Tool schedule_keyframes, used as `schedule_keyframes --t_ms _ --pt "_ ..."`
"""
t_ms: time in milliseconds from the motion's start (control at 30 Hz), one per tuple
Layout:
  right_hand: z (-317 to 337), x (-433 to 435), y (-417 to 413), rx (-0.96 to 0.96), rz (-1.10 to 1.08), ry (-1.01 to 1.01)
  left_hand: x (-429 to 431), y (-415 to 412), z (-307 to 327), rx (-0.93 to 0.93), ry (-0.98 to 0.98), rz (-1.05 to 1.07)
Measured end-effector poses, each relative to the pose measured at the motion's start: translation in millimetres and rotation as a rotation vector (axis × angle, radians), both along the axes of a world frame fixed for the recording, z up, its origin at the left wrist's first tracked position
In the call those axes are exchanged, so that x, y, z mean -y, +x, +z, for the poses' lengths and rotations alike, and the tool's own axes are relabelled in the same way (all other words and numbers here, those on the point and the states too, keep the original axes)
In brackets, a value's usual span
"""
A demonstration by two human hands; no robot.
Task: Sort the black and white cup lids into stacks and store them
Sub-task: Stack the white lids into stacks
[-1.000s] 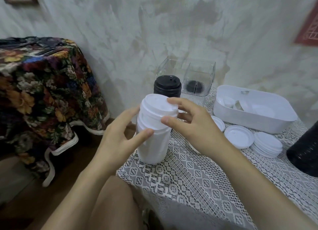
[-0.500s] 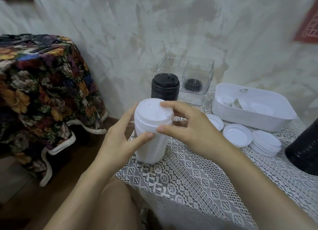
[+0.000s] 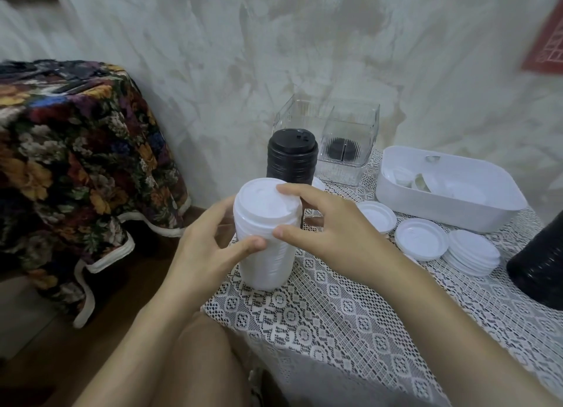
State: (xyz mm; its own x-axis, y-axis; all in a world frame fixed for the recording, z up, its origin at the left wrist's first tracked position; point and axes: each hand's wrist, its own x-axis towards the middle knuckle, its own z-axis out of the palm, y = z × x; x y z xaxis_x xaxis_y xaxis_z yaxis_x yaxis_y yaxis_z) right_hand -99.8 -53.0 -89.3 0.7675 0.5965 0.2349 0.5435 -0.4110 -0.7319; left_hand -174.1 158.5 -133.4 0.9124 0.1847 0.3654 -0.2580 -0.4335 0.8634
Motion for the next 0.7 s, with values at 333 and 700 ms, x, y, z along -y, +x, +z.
schedule_keyframes --t_ms 333,700 --pt "0 0 -1 -0.012 -0.031 0.065 5 -3 5 -0.007 -0.091 -0.061" --pt "3 -2 -2 0.041 0.01 -0.067 0 0 -5 -0.015 -0.05 -0.048"
